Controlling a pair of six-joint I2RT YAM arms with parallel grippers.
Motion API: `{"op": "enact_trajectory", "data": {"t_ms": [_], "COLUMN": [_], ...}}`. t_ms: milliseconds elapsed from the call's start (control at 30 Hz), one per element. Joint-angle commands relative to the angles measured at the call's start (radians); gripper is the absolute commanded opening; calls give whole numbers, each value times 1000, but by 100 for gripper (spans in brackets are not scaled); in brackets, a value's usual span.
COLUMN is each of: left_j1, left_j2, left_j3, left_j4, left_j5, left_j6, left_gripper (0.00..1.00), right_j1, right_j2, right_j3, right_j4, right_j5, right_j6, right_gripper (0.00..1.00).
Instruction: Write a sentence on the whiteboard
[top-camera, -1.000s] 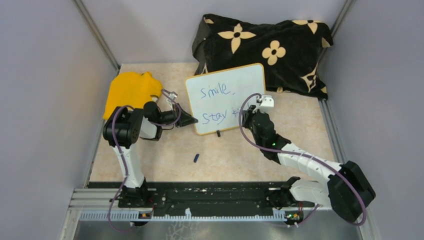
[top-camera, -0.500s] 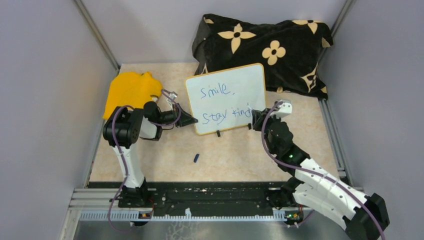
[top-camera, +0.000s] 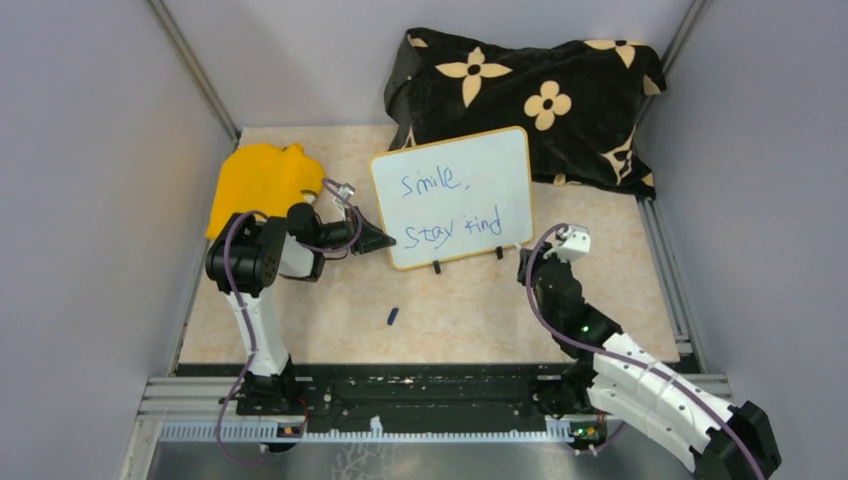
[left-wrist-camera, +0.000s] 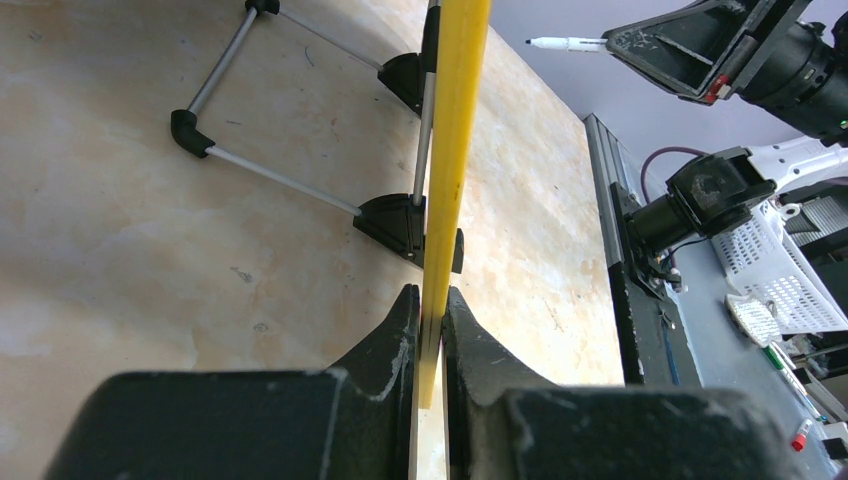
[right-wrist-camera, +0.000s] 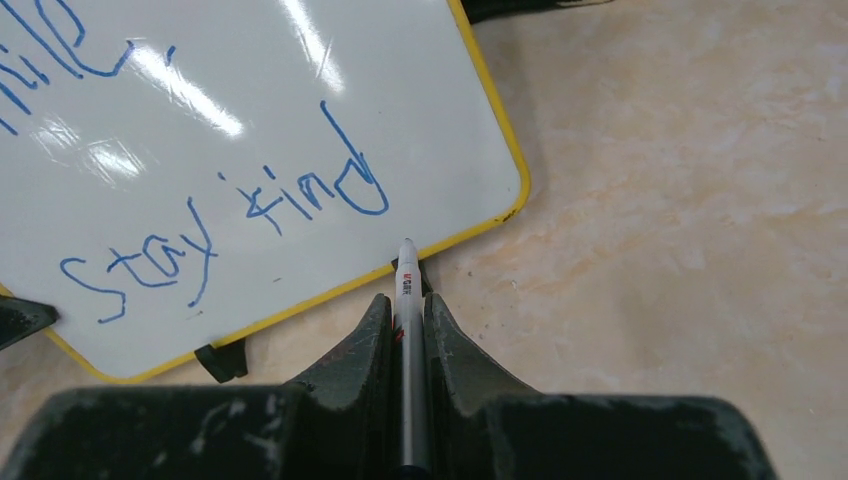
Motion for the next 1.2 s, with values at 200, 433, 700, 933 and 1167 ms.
{"op": "enact_trajectory", "data": {"t_ms": [200,433,700,933,1167], "left_j1": [-8,-8,-8,-8,-8], "left_j2": [12,12,12,12,14], "left_j3": [0,0,2,2,3], "left_j4": [-68,-75,-83,-91,-92], "left_j5": [-32,-32,-34,-36,-37], "left_j6": [9,15,22,26,26], "left_gripper": [0,0,0,0,0], "right_j1": [-47,-60,-107,-129,-131], "right_j2": [76,164,264,299,326], "right_j3": [-12,6,30,38,49], "right_j4": [128,229,296,340,358], "right_j5": [-4,-18,-58,-88,-99], "right_j6": [40,45,83,93,93], "right_gripper": [0,0,0,0,0]}}
